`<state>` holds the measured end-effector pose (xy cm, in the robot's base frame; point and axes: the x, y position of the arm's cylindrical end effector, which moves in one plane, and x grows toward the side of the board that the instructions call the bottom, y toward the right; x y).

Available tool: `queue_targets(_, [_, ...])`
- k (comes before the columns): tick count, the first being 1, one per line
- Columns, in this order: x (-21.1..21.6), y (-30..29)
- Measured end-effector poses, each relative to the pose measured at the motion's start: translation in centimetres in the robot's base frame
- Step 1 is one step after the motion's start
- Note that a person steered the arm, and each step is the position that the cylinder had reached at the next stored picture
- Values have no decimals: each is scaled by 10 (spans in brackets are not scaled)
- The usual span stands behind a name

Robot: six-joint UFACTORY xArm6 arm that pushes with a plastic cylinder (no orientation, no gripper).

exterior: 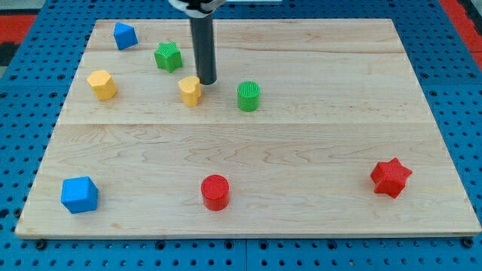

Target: Push the yellow heart to the top of the board

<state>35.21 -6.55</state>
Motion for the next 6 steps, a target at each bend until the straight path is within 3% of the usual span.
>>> queue_targets(1, [-20,21])
queue_targets(2, [-47,-24])
queue_targets(3, [-6,-111])
queue_targets(4, [37,-117])
queue_targets(5, [65,-73])
queue_targets(6, [60,-42])
